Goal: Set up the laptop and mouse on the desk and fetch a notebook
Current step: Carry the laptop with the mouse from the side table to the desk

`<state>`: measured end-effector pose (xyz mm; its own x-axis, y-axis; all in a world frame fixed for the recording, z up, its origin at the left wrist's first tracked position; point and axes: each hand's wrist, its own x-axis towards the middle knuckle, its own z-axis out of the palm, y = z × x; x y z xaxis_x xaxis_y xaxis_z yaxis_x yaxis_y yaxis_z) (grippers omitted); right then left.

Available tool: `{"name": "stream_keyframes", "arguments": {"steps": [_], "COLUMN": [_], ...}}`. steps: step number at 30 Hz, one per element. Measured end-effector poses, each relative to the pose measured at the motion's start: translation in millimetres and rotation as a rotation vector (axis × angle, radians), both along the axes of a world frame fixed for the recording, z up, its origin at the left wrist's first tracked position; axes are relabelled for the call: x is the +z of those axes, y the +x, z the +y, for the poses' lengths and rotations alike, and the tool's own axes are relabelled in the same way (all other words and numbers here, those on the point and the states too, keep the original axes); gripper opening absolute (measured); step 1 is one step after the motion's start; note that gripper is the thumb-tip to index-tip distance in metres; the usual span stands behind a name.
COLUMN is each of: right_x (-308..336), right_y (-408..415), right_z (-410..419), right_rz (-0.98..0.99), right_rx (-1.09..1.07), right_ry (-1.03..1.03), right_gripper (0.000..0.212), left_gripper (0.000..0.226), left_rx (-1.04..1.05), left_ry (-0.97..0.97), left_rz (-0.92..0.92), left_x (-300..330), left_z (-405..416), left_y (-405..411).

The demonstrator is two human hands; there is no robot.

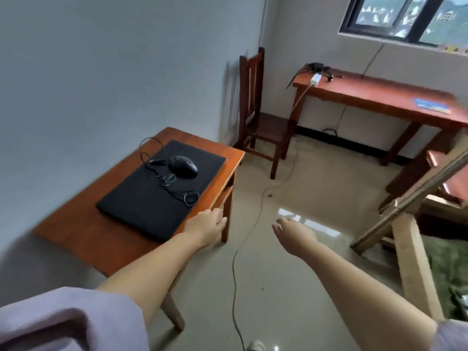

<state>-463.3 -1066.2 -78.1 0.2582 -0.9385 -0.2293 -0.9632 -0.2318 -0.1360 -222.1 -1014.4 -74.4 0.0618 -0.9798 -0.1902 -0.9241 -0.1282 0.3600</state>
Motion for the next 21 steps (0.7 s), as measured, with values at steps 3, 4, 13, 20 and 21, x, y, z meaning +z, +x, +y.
{"name": "stream_keyframes", "arguments": {"steps": [3, 4, 13, 20, 21], "right_x": [10, 12, 16, 2, 0], "right_y": [17, 27, 166, 245, 251], "right_z": [-66, -84, -195, -261, -269], "right_rz": [0.017, 0.016, 0.097, -0.027, -0.021], "right_rx": [0.122, 0.161, 0.683, 0.641, 0.646], "right_ry": [0.000, 0.004, -0.043, 0.038, 0.050], "right_gripper": [0.038, 0.037, 0.022, 0.040, 0.041], "left_gripper": [0.040, 0.041, 0.047, 0.049, 0.049], "left_rx": [0.163, 0.211, 0.629, 0.893, 0.935], "left_ry": [0.024, 0.025, 0.045, 0.103, 0.127], "left_rz": [0.002, 0.006, -0.079, -0.110, -0.114], "left_x": [5, 5, -8, -21, -24], "left_z": [-29, -35, -56, -64, -62], "left_y": [13, 21, 124, 179, 182]}}
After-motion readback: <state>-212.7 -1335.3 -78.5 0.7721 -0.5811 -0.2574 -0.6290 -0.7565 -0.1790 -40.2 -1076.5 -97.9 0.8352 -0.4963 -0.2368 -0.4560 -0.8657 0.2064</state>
